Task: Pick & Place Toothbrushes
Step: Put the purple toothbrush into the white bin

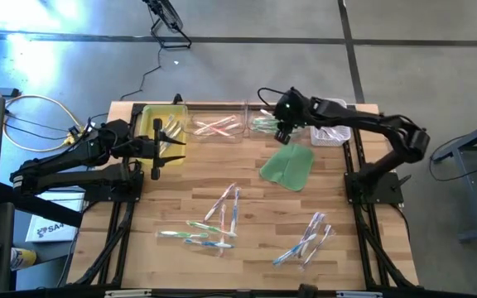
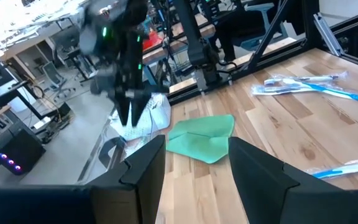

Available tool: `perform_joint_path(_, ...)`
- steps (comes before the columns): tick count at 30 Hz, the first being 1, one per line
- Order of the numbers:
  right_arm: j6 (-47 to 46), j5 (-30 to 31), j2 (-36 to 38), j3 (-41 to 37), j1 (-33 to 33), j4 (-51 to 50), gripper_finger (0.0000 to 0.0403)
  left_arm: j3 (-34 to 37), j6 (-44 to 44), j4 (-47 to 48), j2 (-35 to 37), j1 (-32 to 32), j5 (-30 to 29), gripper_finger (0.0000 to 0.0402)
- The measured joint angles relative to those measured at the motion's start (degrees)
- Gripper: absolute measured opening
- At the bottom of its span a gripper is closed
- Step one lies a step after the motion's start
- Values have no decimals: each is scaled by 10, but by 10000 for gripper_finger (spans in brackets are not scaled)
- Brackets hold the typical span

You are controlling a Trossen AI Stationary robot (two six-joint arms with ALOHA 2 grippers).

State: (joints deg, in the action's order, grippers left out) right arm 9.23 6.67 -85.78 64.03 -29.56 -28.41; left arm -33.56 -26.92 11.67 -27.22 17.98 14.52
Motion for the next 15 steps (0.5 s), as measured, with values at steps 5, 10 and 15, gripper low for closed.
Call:
perform_joint_path(5, -89, -78, 30, 0, 59, 68, 96, 0, 2, 10, 0, 0, 0, 171)
perform_joint_path(10, -169, -181, 31, 0, 118, 125, 90, 0, 2, 10, -2, 0, 0, 171)
perform_joint_path(15, -161, -200, 31, 0, 173, 161, 89, 0, 2, 10, -2, 0, 0, 171)
